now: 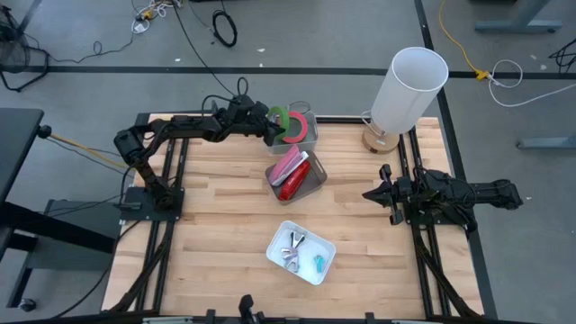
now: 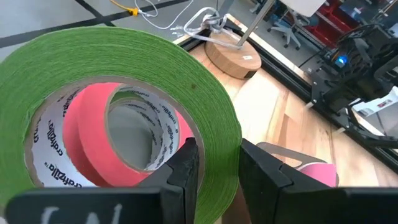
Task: Pick and place Stapler, Stapler remover, tape
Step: Put the green tape into the gray bin
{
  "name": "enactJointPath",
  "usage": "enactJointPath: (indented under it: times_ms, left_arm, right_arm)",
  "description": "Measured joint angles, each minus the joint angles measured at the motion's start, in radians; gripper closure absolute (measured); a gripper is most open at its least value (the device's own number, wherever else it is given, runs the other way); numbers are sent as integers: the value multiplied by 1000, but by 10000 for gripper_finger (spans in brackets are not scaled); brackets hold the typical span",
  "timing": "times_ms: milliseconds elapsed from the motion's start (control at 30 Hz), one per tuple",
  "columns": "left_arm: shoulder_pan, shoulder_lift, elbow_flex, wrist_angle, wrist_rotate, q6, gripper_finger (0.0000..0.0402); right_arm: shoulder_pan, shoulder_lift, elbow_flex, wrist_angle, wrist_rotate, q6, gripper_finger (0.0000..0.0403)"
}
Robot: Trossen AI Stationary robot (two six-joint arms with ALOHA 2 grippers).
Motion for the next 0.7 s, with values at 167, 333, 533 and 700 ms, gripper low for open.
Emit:
enactJointPath:
  times_ms: [167, 333, 533, 700]
  left_arm:
    - [-8, 0, 0, 2, 7, 0, 301]
    - [-17, 0, 0, -1, 10, -1, 301]
    - [-19, 0, 0, -1, -5, -6, 300]
    - [-19, 0, 0, -3, -23, -26, 297]
  right_arm:
    - [0, 0, 0, 0, 0, 0, 401]
    - [0, 0, 0, 0, 0, 0, 401]
    - [0, 0, 0, 0, 0, 0, 401]
    - [0, 0, 0, 0, 0, 0, 401]
